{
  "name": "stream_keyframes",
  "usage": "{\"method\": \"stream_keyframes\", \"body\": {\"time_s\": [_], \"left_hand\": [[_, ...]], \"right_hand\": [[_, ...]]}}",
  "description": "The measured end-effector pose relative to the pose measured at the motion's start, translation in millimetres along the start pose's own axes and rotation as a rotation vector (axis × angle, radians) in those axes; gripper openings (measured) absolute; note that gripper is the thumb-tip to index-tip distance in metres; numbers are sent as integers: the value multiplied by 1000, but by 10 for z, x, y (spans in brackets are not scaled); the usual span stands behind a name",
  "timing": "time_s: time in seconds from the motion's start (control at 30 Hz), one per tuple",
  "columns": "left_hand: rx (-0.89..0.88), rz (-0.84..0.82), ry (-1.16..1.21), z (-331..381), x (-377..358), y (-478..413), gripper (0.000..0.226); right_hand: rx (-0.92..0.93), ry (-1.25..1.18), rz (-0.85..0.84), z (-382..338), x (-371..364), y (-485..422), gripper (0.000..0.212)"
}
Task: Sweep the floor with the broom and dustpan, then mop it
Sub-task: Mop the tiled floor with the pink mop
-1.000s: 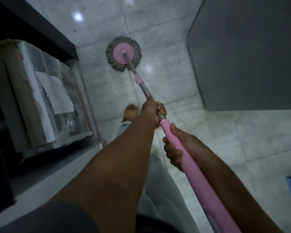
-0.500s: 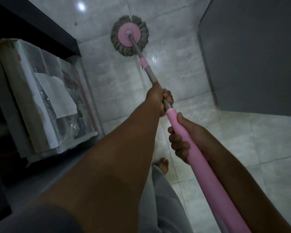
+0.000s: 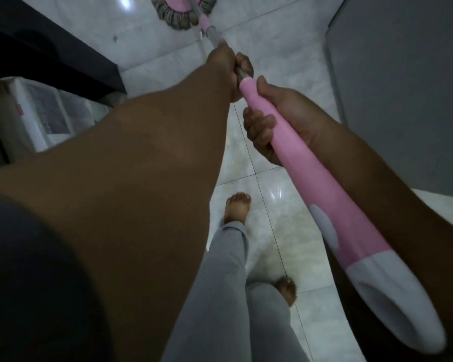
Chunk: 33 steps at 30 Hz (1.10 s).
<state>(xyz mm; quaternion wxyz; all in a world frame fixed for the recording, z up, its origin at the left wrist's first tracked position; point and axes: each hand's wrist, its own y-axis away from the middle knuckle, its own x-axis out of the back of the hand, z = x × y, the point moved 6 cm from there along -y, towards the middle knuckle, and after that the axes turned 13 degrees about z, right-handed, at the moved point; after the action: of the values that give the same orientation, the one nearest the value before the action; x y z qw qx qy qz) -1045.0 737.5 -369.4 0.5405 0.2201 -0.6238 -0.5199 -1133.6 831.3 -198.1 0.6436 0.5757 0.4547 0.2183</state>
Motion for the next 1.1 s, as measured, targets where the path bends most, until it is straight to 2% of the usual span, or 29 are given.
{"method": "stream_keyframes", "body": {"time_s": [0.03,0.07,0.1,0.13,0.2,0.23,0.27,0.33,0.37,0.5,0.63,0.77,0.9,1.1], "left_hand": [[-28,4,-224,-337,-189,-76,42],[-52,84,-288,-583,-269,-19,43],[-127,85,-251,-286,-271,-72,43],[-81,131,-157,-190,-198,-24,43],[136,-84,134,279,-207,260,47],[-22,-197,314,578,-284,396,56],[-100,-344,473,732,-369,600,56],[-12,-298,765,778,-383,885,48],[51,-312,837,703,-475,1002,48],[71,-259,722,-203,-1043,1644,55],[183,-312,699,-1197,-1592,2386,52],[252,-364,648,-1806,-1853,2964,52],[275,-364,680,-1951,-1768,3067,53],[249,-322,805,-1617,-1350,2692,45]], "right_hand": [[1,9,4,40,41,20,51],[3,16,8,90,97,48,50],[8,21,13,153,169,87,50],[15,25,18,229,261,136,49],[15,28,19,430,493,267,49],[9,27,17,557,630,349,48],[0,23,14,699,780,444,48],[-26,-6,15,1027,1128,661,47],[-37,-21,20,1216,1320,784,47],[-63,-65,71,2118,2119,1378,46],[-114,-99,140,2915,2828,2076,45],[-162,-92,167,3384,3215,2606,45],[-181,-24,168,3496,3176,2687,45],[-157,72,173,3201,2706,2380,46]]}}
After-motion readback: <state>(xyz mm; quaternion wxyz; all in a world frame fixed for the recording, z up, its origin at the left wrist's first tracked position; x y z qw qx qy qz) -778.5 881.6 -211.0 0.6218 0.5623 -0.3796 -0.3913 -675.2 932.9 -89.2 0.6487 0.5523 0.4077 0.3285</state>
